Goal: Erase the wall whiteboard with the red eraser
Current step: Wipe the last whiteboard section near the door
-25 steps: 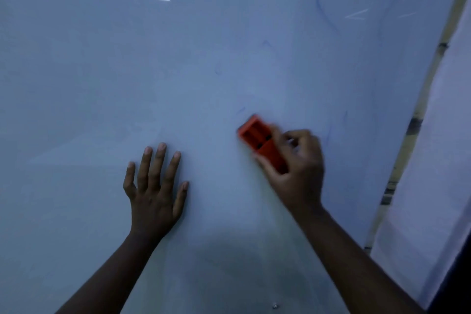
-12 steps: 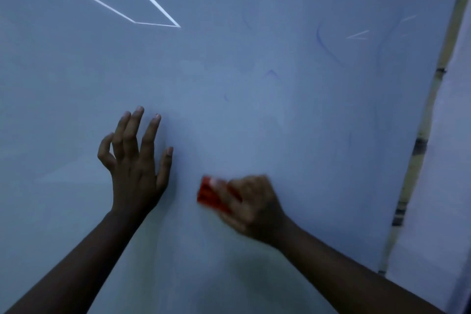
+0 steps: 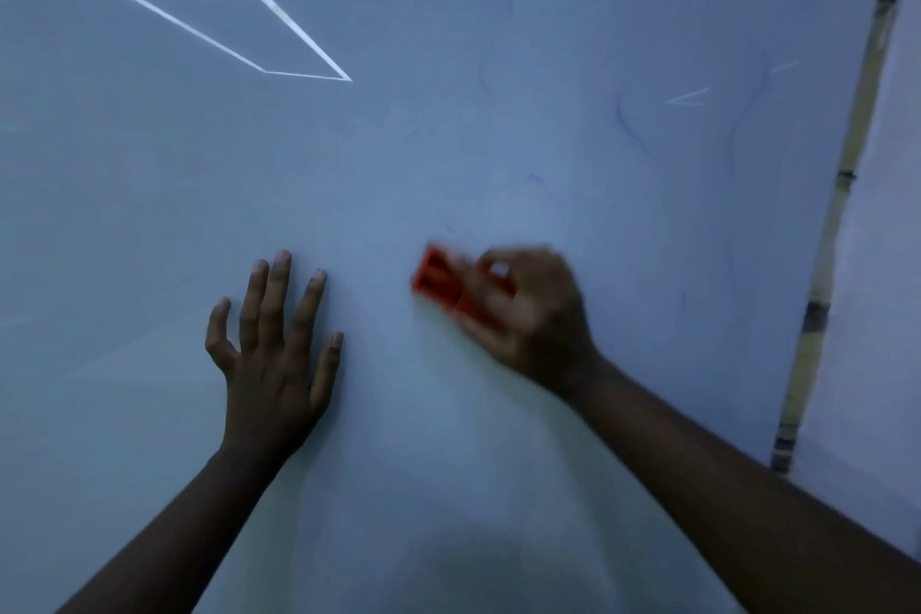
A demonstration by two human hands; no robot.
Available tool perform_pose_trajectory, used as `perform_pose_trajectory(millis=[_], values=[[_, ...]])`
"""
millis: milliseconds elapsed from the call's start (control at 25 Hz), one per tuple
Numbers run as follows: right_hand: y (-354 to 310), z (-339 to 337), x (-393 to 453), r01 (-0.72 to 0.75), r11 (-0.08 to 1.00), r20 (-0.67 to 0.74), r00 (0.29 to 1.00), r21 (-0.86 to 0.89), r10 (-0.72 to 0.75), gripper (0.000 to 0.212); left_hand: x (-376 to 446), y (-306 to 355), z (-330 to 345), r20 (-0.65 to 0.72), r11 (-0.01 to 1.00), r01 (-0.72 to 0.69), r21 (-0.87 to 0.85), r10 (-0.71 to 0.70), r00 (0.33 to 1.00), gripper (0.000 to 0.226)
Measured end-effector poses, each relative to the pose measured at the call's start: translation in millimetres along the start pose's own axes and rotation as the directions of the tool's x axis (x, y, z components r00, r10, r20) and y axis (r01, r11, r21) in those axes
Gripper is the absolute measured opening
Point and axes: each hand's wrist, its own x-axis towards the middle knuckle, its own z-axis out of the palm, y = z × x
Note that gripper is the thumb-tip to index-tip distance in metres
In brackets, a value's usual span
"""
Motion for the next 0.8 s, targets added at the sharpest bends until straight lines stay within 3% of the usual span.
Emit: perform_pose_trajectory(millis=[80, 160, 240, 320, 400, 440, 600, 720, 800], values=[[35.6, -4.9, 41.6, -0.177, 0.981, -0.121, 0.978, -0.08, 0.167, 0.052, -3.1, 3.2, 5.7, -0.006, 1.0, 0.017, -0.004, -0.018, 1.0, 0.064], [55.9, -9.3, 69.0, -0.36, 0.927, -0.24, 0.914, -0.103, 0.328, 0.055, -4.0, 4.8, 9.0, -0.006, 1.0, 0.027, 0.002, -0.027, 1.0, 0.065], [50.1, -5.2, 78.4, -0.447, 0.891, -0.299, 0.864, -0.084, 0.406, 0.057, -3.1, 4.2, 10.2, -0.01, 1.0, 0.025, 0.004, -0.025, 1.0, 0.067], [23.6, 6.5, 66.5, -0.312, 0.948, -0.227, 0.93, -0.063, 0.291, 0.055, -3.9, 3.5, 11.1, -0.017, 1.0, 0.011, -0.008, -0.011, 1.0, 0.067], [-15.9, 18.6, 32.3, -0.043, 0.998, -0.068, 0.997, 0.038, 0.046, 0.053, -5.0, 2.7, 11.1, -0.022, 1.0, 0.0, -0.02, -0.001, 1.0, 0.066], [-36.9, 22.6, 8.6, 0.082, 0.991, 0.008, 0.997, 0.105, -0.083, 0.051, -5.3, 2.2, 10.4, -0.019, 1.0, -0.004, -0.023, 0.004, 1.0, 0.065], [-101.2, 27.8, -81.3, 0.377, 0.872, 0.196, 0.873, 0.311, -0.447, 0.037, -5.6, 0.1, 9.3, -0.009, 1.0, -0.005, -0.008, 0.005, 1.0, 0.065], [-103.5, 30.2, -83.4, 0.455, 0.829, 0.194, 0.826, 0.327, -0.53, 0.032, -7.5, 0.5, 9.0, -0.007, 1.0, -0.009, 0.004, 0.009, 1.0, 0.065], [-87.3, 29.1, -54.2, 0.45, 0.834, 0.17, 0.839, 0.32, -0.518, 0.036, -7.1, 2.0, 8.0, 0.0, 1.0, -0.005, 0.014, 0.005, 1.0, 0.064]])
